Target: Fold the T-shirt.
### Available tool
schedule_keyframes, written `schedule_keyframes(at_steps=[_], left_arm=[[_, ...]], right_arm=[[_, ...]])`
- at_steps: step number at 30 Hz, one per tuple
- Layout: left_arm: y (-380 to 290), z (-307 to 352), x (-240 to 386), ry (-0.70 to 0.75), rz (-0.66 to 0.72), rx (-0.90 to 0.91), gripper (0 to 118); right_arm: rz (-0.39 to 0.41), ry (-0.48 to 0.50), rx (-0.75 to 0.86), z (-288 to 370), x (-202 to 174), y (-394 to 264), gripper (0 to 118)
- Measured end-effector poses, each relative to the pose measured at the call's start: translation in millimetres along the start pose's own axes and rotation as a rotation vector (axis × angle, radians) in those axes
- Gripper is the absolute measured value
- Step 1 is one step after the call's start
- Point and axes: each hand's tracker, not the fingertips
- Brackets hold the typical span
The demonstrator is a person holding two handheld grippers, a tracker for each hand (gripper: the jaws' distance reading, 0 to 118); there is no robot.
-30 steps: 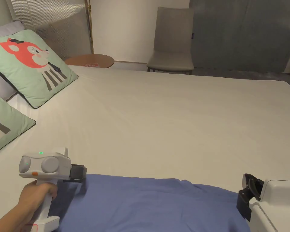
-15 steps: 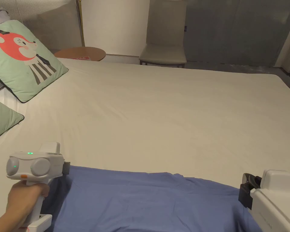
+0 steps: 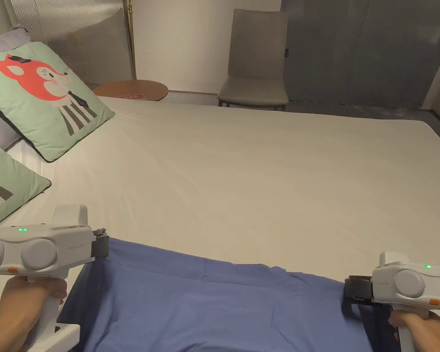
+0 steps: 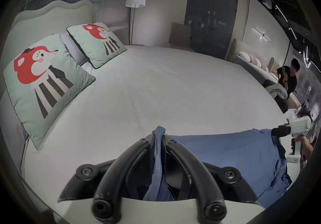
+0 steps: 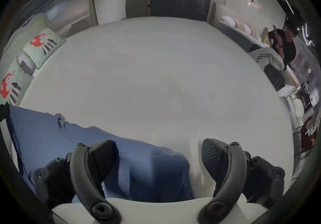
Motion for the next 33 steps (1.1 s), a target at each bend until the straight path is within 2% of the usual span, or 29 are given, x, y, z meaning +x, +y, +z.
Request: schedule_keyframes(at_steps=[2,3,5,6,7,9,14,21,29,33], left_arm=[[-2,1,-2,-0.001,0.006,-0.001,3],[-3,2,-3,0.000,0.006,-0.004,3],[-7,3,-3,0.005,0.008,-0.003,3],[-8,4,-4,0.007,0.011,-0.005,3],[-10,6,-4,0.011,0.014,-0.008,3],[-15,10,-5,0.023,0.018,-0.004,3],[-29,31,-11,0.041,0.042,0.003,3],[-66,99,-25,0.013,0.117,0.043,3],[-128,153,-48,-0.031,0.176,0.032,3],[-165,160,-50,-0.012,0.179,-0.005,3]], right_arm=[[0.020,0.007,-0.005,-2,-7,-3,90],[0.028,0.019,-0.002,-14,-5,-2,78],[0.018,0.046,0.014,-4,-9,-5,47],[0.043,0.041,0.028,3,-12,-7,20],[0.075,0.058,0.042,12,-16,-11,9],[0.063,0.037,0.103,34,-16,-17,9],[0.037,0.114,0.235,112,-6,-41,9],[-0.013,0.195,0.339,205,15,-106,9],[-0.057,0.244,0.334,240,27,-192,9],[-0.062,0.219,0.291,238,25,-230,9]])
